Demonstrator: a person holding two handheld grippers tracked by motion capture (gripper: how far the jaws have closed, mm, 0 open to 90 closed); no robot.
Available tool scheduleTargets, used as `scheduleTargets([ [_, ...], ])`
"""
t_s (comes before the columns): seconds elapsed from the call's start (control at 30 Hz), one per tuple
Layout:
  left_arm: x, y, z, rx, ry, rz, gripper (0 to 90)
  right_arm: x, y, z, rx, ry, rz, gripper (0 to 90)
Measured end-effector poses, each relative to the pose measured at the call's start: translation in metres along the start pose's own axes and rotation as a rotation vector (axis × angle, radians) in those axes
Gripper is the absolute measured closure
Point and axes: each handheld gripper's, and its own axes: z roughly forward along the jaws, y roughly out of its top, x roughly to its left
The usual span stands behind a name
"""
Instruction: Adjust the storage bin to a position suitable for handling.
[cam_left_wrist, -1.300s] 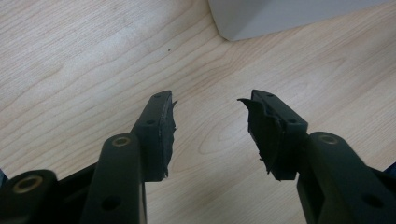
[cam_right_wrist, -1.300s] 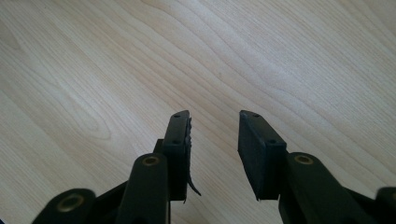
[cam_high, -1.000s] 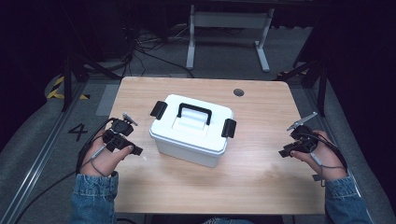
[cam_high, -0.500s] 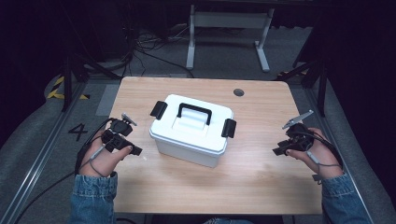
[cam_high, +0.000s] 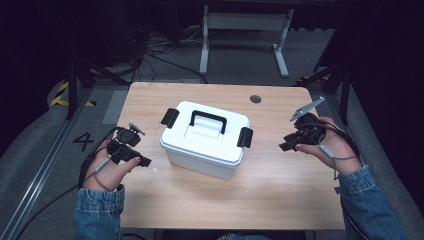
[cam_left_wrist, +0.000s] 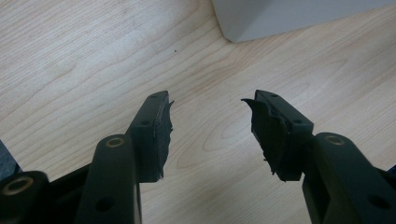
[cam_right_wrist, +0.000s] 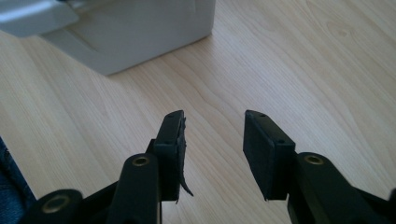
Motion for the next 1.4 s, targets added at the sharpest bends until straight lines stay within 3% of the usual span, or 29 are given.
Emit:
scheduleTargets([
  [0.3,0.000,0.000,-0.001,-0.003,0.000,0.000,48.0,0.006,0.025,-0.003,0.008,0.011,-0.043,59.1],
  [0.6,0.001,0.002,0.000,-0.002,0.004,0.003,47.9,0.011,0.050,-0.008,-0.057,0.069,-0.120,56.5],
  [0.9,0.002,0.002,0.001,-0.014,-0.002,-0.003,47.9,0.022,0.079,-0.009,-0.085,0.101,-0.146,56.9],
  [0.97,0.003,0.003,0.001,-0.010,0.008,0.010,47.9,0.024,0.088,-0.006,-0.084,0.109,-0.154,56.8],
  [1.1,0.005,0.004,0.003,-0.008,-0.001,-0.003,47.9,0.030,0.104,-0.001,-0.094,0.132,-0.144,56.2],
  [1.4,0.006,0.006,0.003,-0.015,-0.016,-0.006,48.0,0.045,0.139,0.022,-0.108,0.188,-0.185,54.9],
])
